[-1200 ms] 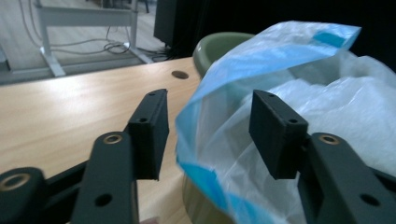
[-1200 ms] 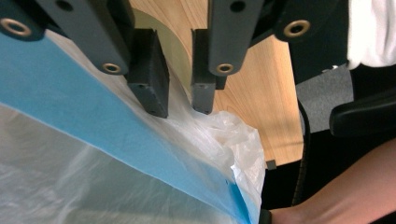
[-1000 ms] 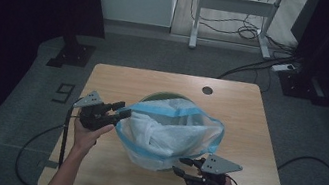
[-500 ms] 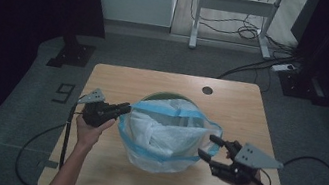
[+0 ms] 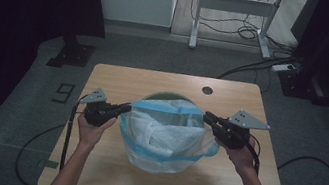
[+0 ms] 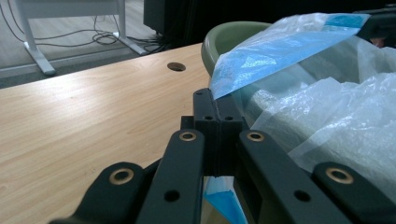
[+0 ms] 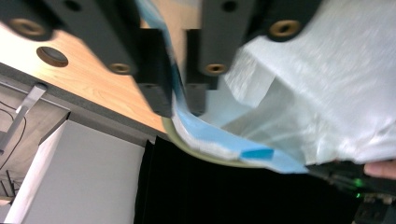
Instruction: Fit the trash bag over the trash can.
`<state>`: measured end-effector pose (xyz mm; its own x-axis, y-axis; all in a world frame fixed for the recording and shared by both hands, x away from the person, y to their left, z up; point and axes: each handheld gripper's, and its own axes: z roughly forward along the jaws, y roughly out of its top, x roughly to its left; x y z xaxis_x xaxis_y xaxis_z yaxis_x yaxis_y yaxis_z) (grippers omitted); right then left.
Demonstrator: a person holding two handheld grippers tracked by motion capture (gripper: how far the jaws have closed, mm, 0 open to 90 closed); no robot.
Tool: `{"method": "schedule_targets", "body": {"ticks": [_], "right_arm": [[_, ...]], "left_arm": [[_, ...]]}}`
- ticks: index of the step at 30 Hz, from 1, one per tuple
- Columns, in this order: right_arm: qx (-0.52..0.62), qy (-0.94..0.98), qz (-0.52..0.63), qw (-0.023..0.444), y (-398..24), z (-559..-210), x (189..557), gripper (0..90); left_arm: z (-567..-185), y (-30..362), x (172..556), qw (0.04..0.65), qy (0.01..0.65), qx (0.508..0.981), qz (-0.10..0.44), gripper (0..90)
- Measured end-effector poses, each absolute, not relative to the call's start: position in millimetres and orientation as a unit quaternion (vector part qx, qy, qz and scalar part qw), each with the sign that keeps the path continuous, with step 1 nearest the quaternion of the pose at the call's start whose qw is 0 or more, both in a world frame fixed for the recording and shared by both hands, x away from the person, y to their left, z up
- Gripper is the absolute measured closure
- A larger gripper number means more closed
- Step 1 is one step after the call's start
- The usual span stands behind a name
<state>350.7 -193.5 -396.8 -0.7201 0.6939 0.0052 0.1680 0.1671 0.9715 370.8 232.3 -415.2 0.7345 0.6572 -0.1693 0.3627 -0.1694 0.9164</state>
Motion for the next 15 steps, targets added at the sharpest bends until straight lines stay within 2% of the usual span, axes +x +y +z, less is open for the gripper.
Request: {"method": "schedule_targets", "body": {"ticks": [1, 6, 10, 15], "right_arm": [[0.297, 0.728, 0.573, 0.233, -192.5, -395.0, 352.9, 88.8], [0.313, 0.719, 0.572, 0.242, -187.4, -387.6, 366.0, 88.9], [0.341, 0.706, 0.574, 0.233, -182.4, -386.9, 389.1, 89.0], [0.38, 0.701, 0.567, 0.208, -174.9, -403.1, 413.6, 89.0]], "left_arm": [[-414.6, 231.7, 371.0, 0.547, 0.338, 0.753, 0.137, 89.8], [-412.3, 229.7, 373.3, 0.544, 0.343, 0.752, 0.149, 89.8], [-414.0, 227.7, 381.2, 0.532, 0.361, 0.749, 0.158, 89.8], [-420.9, 223.7, 392.5, 0.518, 0.379, 0.752, 0.15, 89.8]]}}
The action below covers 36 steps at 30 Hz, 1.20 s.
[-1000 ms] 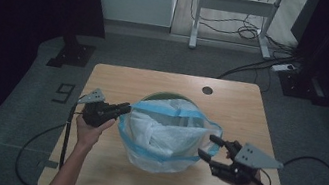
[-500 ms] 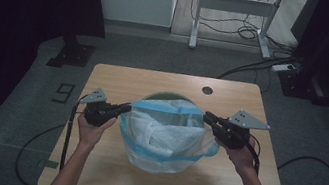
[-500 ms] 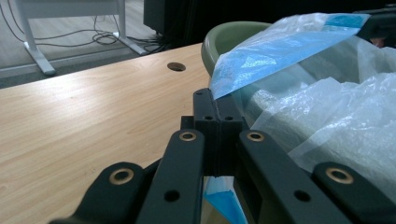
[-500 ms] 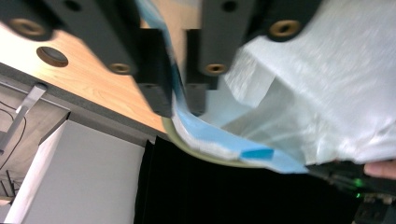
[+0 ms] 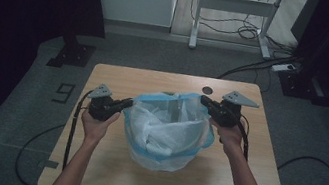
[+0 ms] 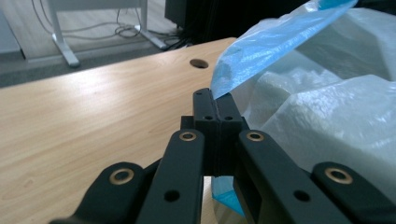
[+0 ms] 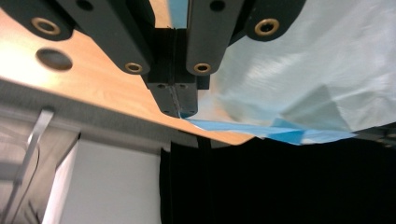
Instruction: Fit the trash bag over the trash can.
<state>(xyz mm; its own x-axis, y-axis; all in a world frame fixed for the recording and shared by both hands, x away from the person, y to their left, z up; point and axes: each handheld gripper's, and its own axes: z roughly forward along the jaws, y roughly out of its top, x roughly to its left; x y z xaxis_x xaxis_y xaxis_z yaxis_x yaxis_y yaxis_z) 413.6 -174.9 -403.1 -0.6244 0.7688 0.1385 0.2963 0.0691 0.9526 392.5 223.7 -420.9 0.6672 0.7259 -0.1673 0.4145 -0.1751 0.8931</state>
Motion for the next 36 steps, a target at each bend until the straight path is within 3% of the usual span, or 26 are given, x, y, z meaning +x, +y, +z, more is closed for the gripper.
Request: {"method": "schedule_targets", "body": {"ticks": [12, 26, 28, 30, 36], "right_arm": [[0.419, 0.712, 0.539, 0.162, -165.8, -447.7, 437.5, 89.0], [0.445, 0.717, 0.515, 0.15, -178.8, -472.8, 427.9, 88.7], [0.447, 0.713, 0.517, 0.152, -181.3, -472.4, 426.8, 85.2], [0.456, 0.687, 0.534, 0.184, -191.2, -461.7, 418.5, 69.6], [0.434, 0.67, 0.563, 0.213, -209.3, -429.5, 386.4, 58.3]], "left_arm": [[-439.7, 212.2, 409.1, 0.49, 0.398, 0.766, 0.12, 89.8], [-459.6, 213.8, 401.7, 0.469, 0.407, 0.778, 0.098, 89.7], [-458.8, 214.0, 401.1, 0.47, 0.407, 0.777, 0.1, 89.7], [-456.0, 215.2, 400.1, 0.475, 0.406, 0.774, 0.102, 89.7], [-451.9, 218.8, 398.9, 0.482, 0.407, 0.769, 0.104, 89.7]]}}
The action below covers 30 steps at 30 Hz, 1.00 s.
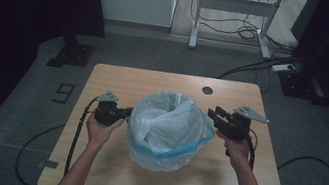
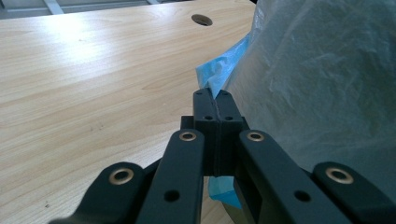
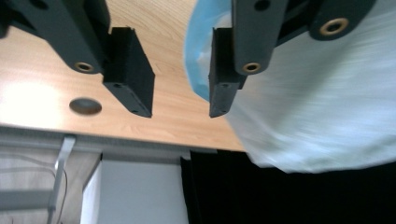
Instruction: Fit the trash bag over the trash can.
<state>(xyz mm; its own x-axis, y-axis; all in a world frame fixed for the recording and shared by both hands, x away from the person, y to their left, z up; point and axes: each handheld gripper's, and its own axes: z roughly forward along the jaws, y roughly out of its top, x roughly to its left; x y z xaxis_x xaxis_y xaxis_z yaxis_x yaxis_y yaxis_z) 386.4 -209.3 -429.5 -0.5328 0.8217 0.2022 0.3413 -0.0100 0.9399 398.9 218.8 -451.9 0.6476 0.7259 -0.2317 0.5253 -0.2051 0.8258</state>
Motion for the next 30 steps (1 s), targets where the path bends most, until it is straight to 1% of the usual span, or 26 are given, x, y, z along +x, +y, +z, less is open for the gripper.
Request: {"method": "schedule_targets", "body": {"ticks": [4, 8, 11, 18, 23, 30], "right_arm": [[0.38, 0.691, 0.582, 0.197, -211.3, -411.3, 354.7, 54.7], [0.318, 0.721, 0.592, 0.168, -207.7, -402.1, 325.6, 51.2], [0.289, 0.733, 0.599, 0.142, -205.2, -398.9, 315.3, 49.5], [0.233, 0.755, 0.603, 0.108, -195.4, -401.9, 301.6, 48.1], [0.22, 0.762, 0.601, 0.103, -196.2, -410.8, 297.4, 49.3], [0.2, 0.773, 0.59, 0.121, -195.7, -426.1, 281.8, 51.7]], "left_arm": [[-450.9, 219.6, 396.8, 0.485, 0.407, 0.767, 0.105, 89.7], [-450.4, 220.7, 396.0, 0.486, 0.407, 0.767, 0.103, 89.6], [-449.3, 221.1, 395.2, 0.488, 0.408, 0.765, 0.103, 89.6], [-449.3, 220.2, 395.0, 0.488, 0.408, 0.765, 0.102, 89.6], [-448.6, 220.7, 394.3, 0.488, 0.408, 0.765, 0.104, 89.6], [-449.3, 221.6, 392.9, 0.489, 0.409, 0.764, 0.103, 89.6]]}}
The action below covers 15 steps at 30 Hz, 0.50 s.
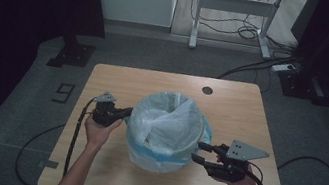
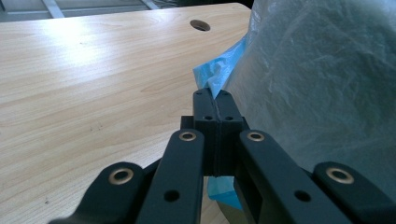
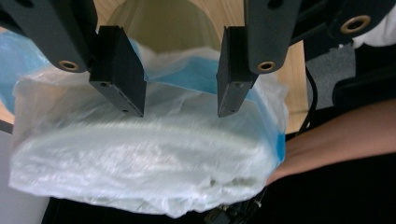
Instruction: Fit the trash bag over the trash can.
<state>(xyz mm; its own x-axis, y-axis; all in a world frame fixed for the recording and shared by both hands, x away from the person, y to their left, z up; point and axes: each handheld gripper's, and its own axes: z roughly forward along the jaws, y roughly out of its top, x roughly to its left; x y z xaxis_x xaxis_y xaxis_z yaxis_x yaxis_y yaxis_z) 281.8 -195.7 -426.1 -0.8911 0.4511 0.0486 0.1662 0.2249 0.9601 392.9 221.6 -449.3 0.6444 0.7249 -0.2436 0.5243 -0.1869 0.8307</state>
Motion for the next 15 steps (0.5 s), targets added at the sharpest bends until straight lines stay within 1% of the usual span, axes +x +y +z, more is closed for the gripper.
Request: {"method": "schedule_targets", "body": {"ticks": [4, 11, 15], "right_arm": [[0.187, 0.776, 0.591, 0.117, -191.3, -432.5, 276.0, 49.9], [0.165, 0.783, 0.591, 0.101, -173.9, -431.7, 263.4, 45.3], [0.165, 0.791, 0.579, 0.104, -164.6, -438.7, 262.7, 47.6]], "left_arm": [[-449.9, 221.2, 392.4, 0.489, 0.409, 0.764, 0.101, 89.6], [-449.9, 222.2, 391.3, 0.49, 0.41, 0.763, 0.101, 89.6], [-450.7, 223.0, 390.4, 0.492, 0.41, 0.762, 0.1, 89.6]]}}
